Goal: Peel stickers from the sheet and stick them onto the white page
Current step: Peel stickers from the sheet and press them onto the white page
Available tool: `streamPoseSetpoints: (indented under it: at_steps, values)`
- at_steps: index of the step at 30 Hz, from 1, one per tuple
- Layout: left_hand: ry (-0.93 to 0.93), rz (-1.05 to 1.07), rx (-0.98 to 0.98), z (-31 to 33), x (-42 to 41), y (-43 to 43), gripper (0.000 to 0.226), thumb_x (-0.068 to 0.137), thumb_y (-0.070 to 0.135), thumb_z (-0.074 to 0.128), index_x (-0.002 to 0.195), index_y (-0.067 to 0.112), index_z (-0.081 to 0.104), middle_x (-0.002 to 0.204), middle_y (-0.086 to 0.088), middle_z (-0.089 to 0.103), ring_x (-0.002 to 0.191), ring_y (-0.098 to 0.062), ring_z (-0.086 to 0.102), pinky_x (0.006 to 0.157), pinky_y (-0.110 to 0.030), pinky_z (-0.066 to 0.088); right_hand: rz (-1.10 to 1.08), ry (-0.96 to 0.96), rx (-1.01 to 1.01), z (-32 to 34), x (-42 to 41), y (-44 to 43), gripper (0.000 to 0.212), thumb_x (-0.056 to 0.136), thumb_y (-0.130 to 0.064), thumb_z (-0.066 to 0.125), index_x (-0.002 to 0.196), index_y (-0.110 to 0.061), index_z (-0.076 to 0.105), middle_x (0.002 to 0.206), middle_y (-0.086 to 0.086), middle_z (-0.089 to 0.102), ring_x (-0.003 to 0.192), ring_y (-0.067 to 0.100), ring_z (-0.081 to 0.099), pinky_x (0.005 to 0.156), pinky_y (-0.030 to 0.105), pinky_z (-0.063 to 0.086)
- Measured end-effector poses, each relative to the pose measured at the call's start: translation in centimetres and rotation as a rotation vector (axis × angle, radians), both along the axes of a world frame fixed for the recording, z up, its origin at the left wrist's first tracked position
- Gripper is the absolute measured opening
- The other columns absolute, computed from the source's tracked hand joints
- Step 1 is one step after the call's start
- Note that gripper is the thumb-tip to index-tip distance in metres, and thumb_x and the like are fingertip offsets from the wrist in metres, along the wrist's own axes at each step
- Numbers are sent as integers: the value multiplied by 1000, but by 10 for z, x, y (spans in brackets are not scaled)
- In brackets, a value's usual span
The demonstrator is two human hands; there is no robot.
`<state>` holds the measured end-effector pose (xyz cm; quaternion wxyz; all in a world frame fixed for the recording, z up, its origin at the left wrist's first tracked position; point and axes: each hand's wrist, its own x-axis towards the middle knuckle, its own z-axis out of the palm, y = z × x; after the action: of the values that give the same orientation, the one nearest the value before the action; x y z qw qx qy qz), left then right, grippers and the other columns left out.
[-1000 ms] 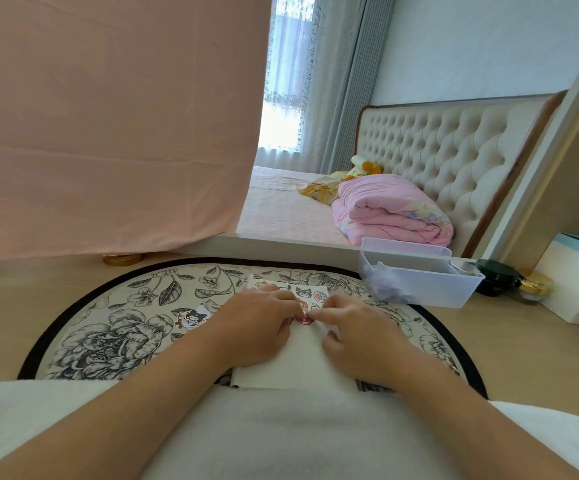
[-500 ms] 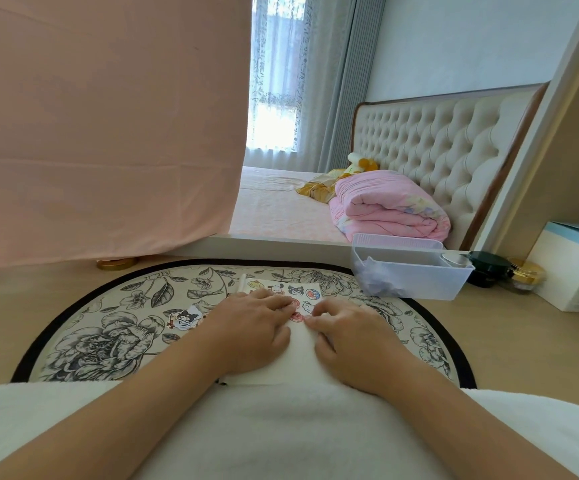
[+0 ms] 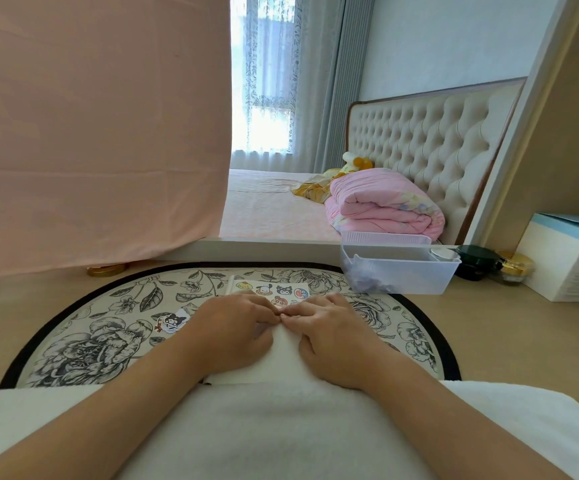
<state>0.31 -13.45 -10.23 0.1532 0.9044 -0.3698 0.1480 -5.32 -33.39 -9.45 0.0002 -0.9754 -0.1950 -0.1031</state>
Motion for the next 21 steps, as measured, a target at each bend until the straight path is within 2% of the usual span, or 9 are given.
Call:
streamPoseSetpoints:
  at_steps: [4,7,10,14,18,21]
  values:
    - [17,38,-3,0,-3,-2,45,81,40,42,112,41,74,118,30,65,116,9,53,90,-26,53,-16,-22,4,1,-4,-1,55,82,-35,29,112,-28,75,121,-14,71,111,16,62,99,43,42]
    - [20,36,7,-1,-4,-2,46,83,39,39,114,38,72,119,28,65,117,6,54,89,-29,54,-35,-48,5,3,-7,0,52,81,-36,31,103,-27,77,112,-14,73,101,17,63,96,43,45]
    - [26,-3,73,1,-4,-1,57,80,42,24,121,36,63,125,24,61,119,-1,52,92,-30,51,-31,-36,4,3,-9,1,56,81,-37,28,109,-25,75,117,-11,71,106,19,61,99,44,43]
    - [3,-42,144,3,-2,1,58,83,39,22,129,35,56,134,23,58,127,-2,49,101,-33,47,1,-26,49,0,-8,0,58,83,-35,28,123,-24,68,129,-10,66,117,18,58,107,41,39]
    - [-8,-25,115,2,-2,0,59,82,38,22,124,33,63,130,23,62,125,-3,53,96,-34,51,-8,-47,39,1,-7,-1,55,81,-37,31,110,-24,75,119,-11,72,108,19,61,101,43,42]
    - [-28,-6,92,3,-5,-2,52,82,41,25,110,28,68,115,18,67,113,-9,58,83,-36,55,-29,-79,53,2,-7,-3,50,82,-39,33,97,-24,78,105,-11,75,99,19,60,97,44,44]
